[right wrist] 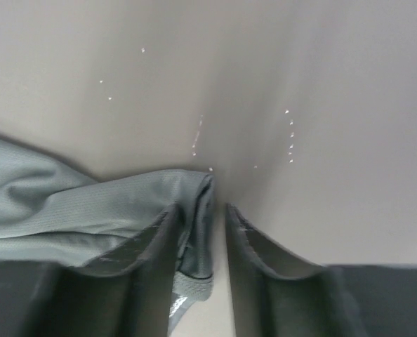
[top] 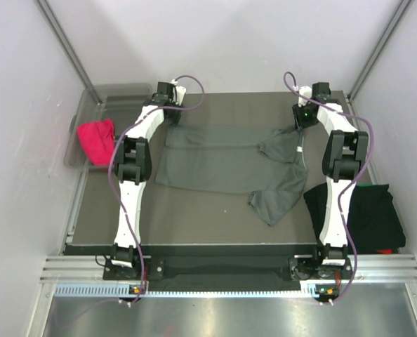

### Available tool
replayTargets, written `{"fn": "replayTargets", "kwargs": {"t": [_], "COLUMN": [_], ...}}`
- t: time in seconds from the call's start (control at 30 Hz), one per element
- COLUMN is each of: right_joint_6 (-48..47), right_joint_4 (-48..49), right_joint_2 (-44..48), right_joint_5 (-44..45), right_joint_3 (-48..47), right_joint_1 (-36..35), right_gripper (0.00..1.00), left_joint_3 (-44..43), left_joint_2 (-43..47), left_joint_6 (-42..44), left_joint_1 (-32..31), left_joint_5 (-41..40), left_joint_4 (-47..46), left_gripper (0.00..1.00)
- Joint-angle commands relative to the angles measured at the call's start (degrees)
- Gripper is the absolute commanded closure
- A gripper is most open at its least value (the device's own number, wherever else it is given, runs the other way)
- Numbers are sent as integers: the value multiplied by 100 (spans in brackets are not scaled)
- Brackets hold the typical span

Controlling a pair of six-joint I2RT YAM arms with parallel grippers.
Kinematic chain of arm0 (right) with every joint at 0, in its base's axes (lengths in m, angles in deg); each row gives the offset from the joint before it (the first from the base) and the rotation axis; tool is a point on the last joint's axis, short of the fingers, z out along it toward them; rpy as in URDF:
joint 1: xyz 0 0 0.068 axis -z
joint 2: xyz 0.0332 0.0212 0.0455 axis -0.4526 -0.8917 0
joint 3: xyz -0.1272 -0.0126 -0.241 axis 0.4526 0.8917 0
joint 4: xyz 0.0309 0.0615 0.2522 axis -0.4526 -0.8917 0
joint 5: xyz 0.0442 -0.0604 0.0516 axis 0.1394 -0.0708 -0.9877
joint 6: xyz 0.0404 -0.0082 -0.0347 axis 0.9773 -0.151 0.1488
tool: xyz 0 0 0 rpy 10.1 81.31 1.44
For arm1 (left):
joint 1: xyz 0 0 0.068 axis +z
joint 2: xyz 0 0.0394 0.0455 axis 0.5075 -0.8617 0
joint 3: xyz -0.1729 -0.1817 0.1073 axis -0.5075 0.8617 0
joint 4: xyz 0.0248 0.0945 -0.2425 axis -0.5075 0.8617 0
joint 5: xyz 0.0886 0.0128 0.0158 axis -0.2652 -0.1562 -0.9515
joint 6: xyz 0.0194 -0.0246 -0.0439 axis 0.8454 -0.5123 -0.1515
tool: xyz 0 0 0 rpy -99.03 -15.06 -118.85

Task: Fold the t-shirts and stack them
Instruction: Fold the tshirt

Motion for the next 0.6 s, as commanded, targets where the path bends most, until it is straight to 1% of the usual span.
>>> {"fn": "replayTargets", "kwargs": {"t": [0.0, 0.03, 0.07, 0.1, 0.13, 0.2, 0.23, 0.3, 0.33, 0.37, 0.4, 0.43, 0.47, 0.5, 0.53, 0.57], "right_joint_6": [-29, -64, -169, -231, -284, -477, -556, -889, -995, -1179, -1303, -1417, -1557, -1672, -1838, -2162], "right_joint_4": [393, 482, 544, 588, 571, 614, 658, 772, 816, 834, 826, 826, 808, 712, 607, 310], "right_joint_2": [447, 814, 1001, 1194, 1587, 2046, 2570, 3109, 3625, 3865, 4111, 4558, 4753, 4973, 5375, 5571], "right_joint_5": [115, 124, 142, 194, 247, 283, 283, 81, 54, -59, -112, -96, -69, -147, -270, -663], "right_joint_3": [179, 485, 627, 733, 917, 1224, 1653, 2164, 2689, 2946, 3201, 3700, 3940, 4186, 4701, 4959], "right_joint_1": [-6, -6, -6, -6, -6, 3, 3, 3, -6, -6, -6, -15, -15, -6, -6, -15], "right_gripper": [61, 57, 56, 55, 54, 53, 53, 53, 53, 52, 52, 52, 52, 52, 53, 54], "left_joint_3": [252, 348, 567, 700, 849, 1271, 1437, 1973, 2201, 2700, 2948, 3194, 3684, 3959, 4249, 4835], "left_joint_2": [731, 889, 1239, 1434, 1627, 2155, 2330, 2884, 3077, 3506, 3727, 3947, 4367, 4597, 4843, 5342], "left_joint_6": [-148, -104, -52, 62, 124, 300, 335, 353, 344, 231, 169, 90, -41, -77, -78, 18], "left_joint_1": [-34, -69, -183, -253, -332, -614, -710, -983, -1062, -1167, -1194, -1221, -1238, -1247, -1239, -1247], "left_joint_5": [-222, -266, -319, -432, -468, -600, -705, -750, -750, -724, -663, -601, -514, -426, -355, -268], "left_joint_4": [-643, -792, -863, -934, -978, -979, -961, -829, -812, -811, -768, -750, -750, -811, -881, -960], "left_gripper": [39, 36, 34, 34, 33, 33, 33, 33, 33, 33, 32, 32, 32, 31, 31, 30]}}
